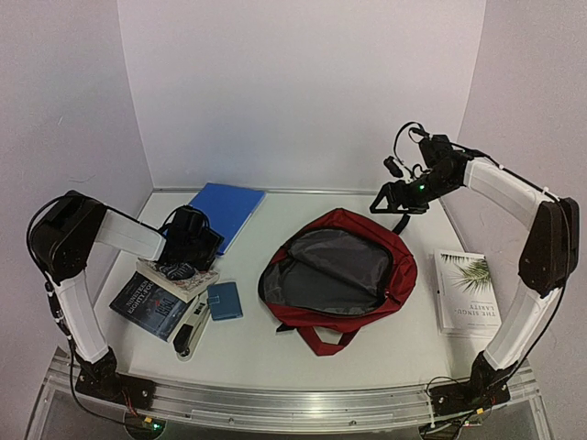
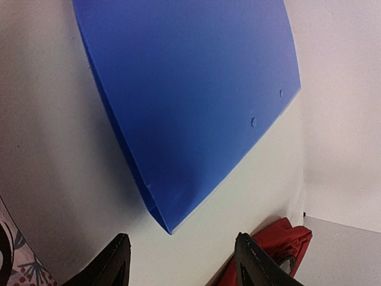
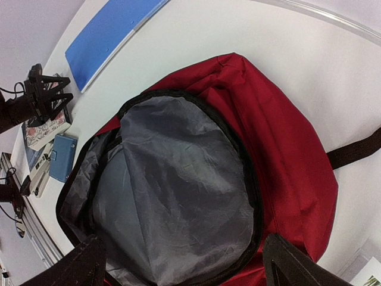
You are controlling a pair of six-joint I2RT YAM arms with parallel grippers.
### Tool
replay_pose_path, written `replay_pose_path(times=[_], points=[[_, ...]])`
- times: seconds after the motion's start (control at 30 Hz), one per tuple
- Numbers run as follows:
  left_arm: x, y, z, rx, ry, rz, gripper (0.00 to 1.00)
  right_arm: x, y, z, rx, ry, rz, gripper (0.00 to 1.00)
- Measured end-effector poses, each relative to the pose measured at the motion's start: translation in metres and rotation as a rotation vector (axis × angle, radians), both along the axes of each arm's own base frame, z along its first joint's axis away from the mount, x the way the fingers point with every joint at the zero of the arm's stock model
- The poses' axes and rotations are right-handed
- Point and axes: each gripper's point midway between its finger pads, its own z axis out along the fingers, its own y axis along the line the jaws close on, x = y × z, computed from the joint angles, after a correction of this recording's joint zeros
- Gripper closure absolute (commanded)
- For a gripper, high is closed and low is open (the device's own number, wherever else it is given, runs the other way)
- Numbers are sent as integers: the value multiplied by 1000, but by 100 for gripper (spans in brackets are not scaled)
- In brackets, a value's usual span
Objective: Pack the student bag
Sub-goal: Pick up the files from the center of the board.
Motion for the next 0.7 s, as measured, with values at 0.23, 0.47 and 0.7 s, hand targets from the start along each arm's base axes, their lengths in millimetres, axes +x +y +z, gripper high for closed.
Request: replay_pose_path(times=[0.23,0.47,0.7], points=[[7,3,-14,-99,-22,66,51,-1,-1,-1,-4,4,-1,9],[16,2,-15,-190,-109,94,66,-3,-1,-3,-9,15,2,9],[21,-1,-10,-221,-157,89,72,-4,-2,-4,-15,18,5,9]])
